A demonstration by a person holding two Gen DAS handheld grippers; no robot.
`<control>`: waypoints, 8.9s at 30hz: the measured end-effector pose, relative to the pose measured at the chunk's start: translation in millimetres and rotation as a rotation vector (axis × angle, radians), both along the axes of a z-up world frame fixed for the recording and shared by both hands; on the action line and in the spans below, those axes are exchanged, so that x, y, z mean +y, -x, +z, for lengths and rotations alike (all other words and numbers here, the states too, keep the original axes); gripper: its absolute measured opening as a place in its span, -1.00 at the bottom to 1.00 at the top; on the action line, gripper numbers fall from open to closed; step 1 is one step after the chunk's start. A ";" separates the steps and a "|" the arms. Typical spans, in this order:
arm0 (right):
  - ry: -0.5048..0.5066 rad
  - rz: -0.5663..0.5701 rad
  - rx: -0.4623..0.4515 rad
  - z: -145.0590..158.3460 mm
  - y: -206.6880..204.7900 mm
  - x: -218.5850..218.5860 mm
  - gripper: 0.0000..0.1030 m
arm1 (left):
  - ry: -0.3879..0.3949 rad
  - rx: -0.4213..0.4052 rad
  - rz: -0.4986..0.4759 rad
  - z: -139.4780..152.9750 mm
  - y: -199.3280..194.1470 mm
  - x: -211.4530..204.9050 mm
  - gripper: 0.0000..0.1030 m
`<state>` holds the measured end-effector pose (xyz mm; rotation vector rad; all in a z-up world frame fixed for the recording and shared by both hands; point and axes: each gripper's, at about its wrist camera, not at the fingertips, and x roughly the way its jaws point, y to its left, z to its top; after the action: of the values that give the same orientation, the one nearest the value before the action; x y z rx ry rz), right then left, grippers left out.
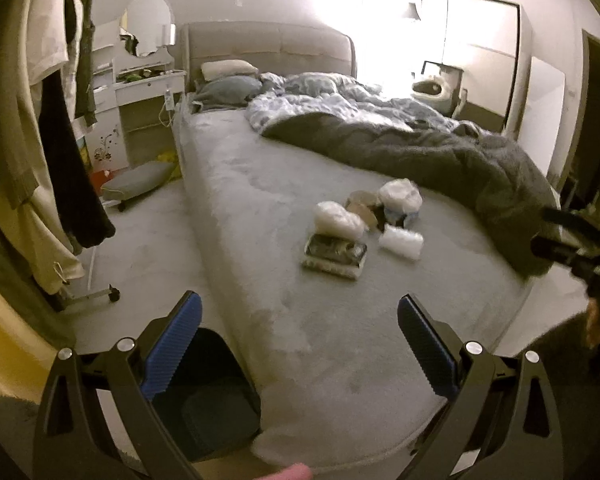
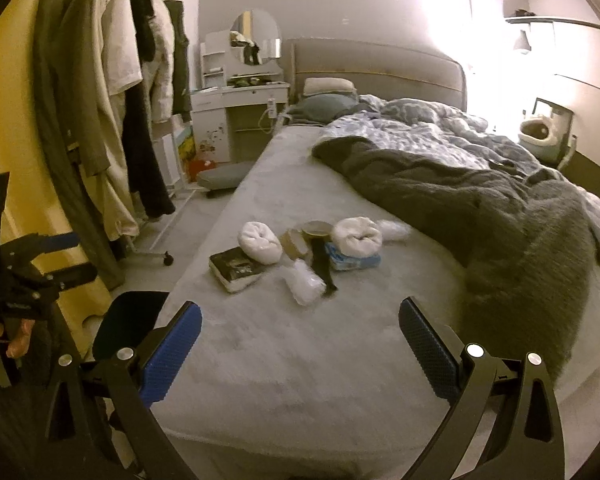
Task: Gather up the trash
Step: 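Move the left tool to the black snack bag while the right tool approaches the clear plastic bag, then close the left gripper on the black snack bag while the right gripper grasps the clear plastic bag, then carry both bags over the black bin and open both grippers to drop them, then move both tools back toward the remaining trash on the bed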
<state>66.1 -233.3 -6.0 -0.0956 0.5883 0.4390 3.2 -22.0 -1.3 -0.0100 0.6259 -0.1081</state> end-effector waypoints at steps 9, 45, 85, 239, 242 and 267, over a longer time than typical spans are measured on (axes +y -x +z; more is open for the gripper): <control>0.030 0.049 0.026 -17.0 -36.1 11.3 0.94 | -0.009 0.020 -0.090 -1.6 -28.0 -7.2 0.93; 0.240 0.306 0.163 -85.8 -149.4 64.9 0.01 | -0.088 0.170 -0.316 -89.3 -161.4 -32.5 0.85; 0.041 0.218 0.173 -54.2 -153.6 76.7 -0.35 | -0.009 0.256 -0.323 -92.5 -167.7 -36.1 0.44; 0.052 0.405 0.273 -90.1 -89.7 285.2 0.79 | -0.012 -0.104 0.080 58.4 -83.3 105.5 0.83; 0.063 0.382 0.217 -78.1 -90.6 266.5 0.81 | -0.012 -0.109 0.054 57.3 -88.4 92.1 0.84; -0.047 -0.013 0.164 -62.1 -127.2 81.7 0.82 | 0.046 -0.002 -0.053 7.4 -145.6 7.8 0.87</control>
<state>193.3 -151.6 -68.1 -0.0106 0.7387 0.4501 148.8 -14.2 6.1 -0.0374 0.6222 -0.1742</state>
